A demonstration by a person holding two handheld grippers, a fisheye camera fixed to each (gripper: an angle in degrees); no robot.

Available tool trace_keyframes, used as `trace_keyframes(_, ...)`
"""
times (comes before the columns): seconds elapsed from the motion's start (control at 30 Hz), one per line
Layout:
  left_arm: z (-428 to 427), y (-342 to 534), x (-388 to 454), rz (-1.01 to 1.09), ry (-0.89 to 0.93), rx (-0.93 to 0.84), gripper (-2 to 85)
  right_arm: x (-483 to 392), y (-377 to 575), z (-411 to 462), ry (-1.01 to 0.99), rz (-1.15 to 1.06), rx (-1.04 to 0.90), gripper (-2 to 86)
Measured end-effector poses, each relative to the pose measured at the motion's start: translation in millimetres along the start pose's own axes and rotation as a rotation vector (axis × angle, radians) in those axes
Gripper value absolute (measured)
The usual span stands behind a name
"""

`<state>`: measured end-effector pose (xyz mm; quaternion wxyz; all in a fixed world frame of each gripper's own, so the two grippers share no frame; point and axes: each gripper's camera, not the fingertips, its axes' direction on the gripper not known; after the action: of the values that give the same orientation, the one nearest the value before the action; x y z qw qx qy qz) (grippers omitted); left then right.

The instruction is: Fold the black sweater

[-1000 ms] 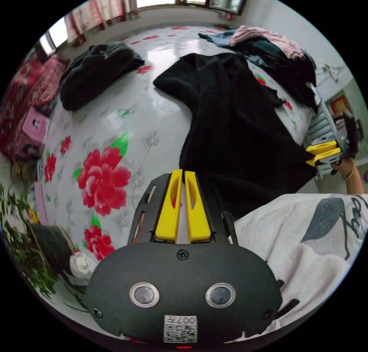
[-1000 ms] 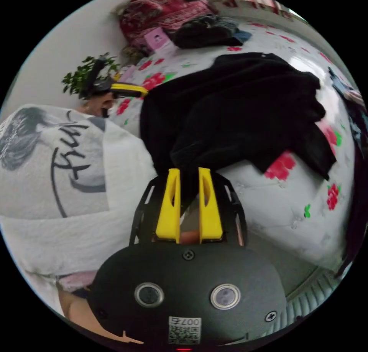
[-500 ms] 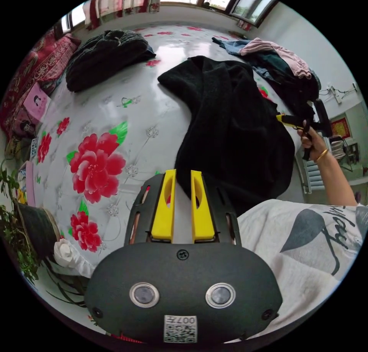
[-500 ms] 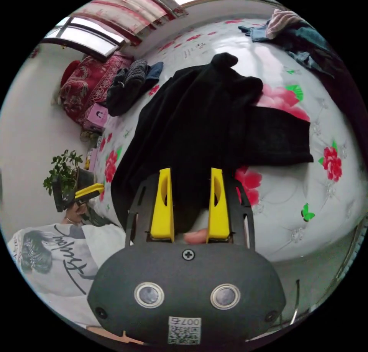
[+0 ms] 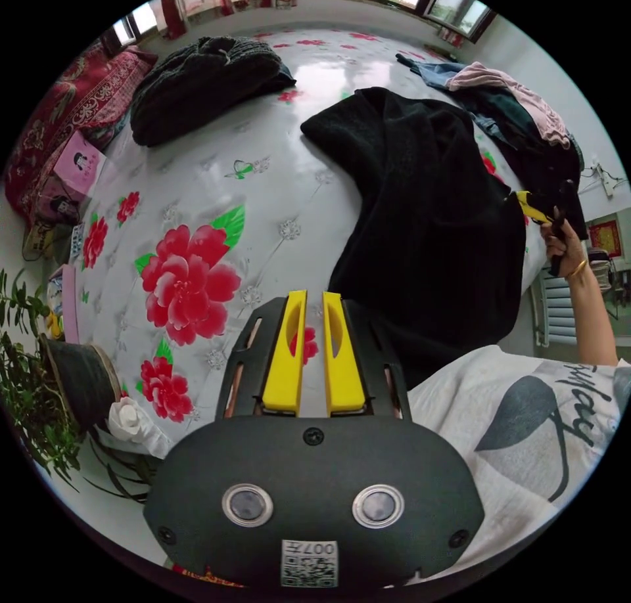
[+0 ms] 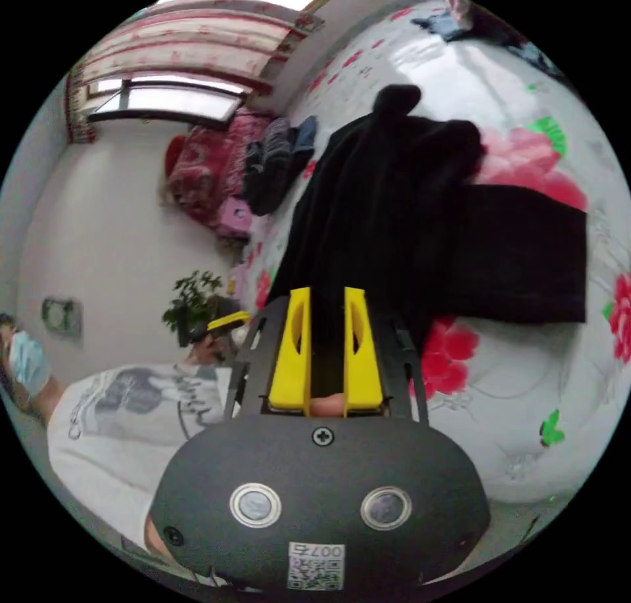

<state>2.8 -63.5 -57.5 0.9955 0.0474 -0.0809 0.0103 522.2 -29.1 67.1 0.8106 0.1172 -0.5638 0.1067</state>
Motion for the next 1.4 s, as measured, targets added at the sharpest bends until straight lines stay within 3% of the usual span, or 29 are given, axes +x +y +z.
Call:
trace_keyframes(0.03, -0.8, -2.5, -0.7, 0.001, -0.016, 0.006, 4.7, -12.6, -2.7, -1.7, 0.090, -0.054, -0.035, 9.8)
trace_keyframes(0.17, 5.2, -6.8, -8.6, -0.018, -0.028, -0.009, 4.7, -43.2, -11.5, -2.5, 0.765, -0.105, -0.125, 9.3)
trace_keyframes(0.27, 13.9, -11.6, -18.1, -0.050, -0.013, -0.029, 4.6, -62.2, -12.4, -25.7, 1.052, -0.110, 0.147, 8.2)
trace_keyframes(0.33, 16.7, -17.4, -23.3, -0.071, 0.006, -0.025, 4.7, -61.7, -19.5, -45.2, 0.929, -0.081, 0.292, 9.2)
trace_keyframes(0.43, 17.3, -27.7, -24.4, -0.069, 0.037, -0.006, 4.9, -14.0, -52.5, -37.7, 0.494, 0.030, 0.251, 12.0)
trace_keyframes(0.6, 7.0, -40.7, -24.3, -0.048, 0.063, 0.044, 5.9, 46.2, -84.1, 39.2, 0.387, 0.189, 0.115, 10.7)
trace_keyframes(0.7, -6.9, -41.5, -34.4, -0.071, 0.075, 0.083, 6.9, -15.2, -85.7, 73.0, 0.432, -0.020, 0.152, 7.1)
trace_keyframes(0.8, -31.2, -32.2, -59.1, -0.126, 0.118, 0.156, 7.9, -124.4, -65.7, 121.6, 0.344, -0.399, 0.058, 5.2)
trace_keyframes(0.87, -46.3, -21.5, -81.3, -0.179, 0.147, 0.210, 8.1, -208.6, -18.7, 181.9, 0.285, -0.730, -0.120, 4.8)
trace_keyframes(1.07, -49.0, 28.6, -168.8, -0.409, 0.149, 0.221, 8.5, -276.5, 92.3, 330.5, 0.136, -0.977, -0.609, 6.0)
trace_keyframes(1.2, -39.2, 63.6, -193.7, -0.471, 0.133, 0.189, 8.5, -265.4, 75.5, 308.7, 0.117, -0.911, -0.534, 6.9)
trace_keyframes(1.4, 7.3, 67.0, -203.1, -0.504, 0.169, 0.054, 10.5, -179.8, -42.6, 234.3, 0.374, -0.515, -0.231, 7.8)
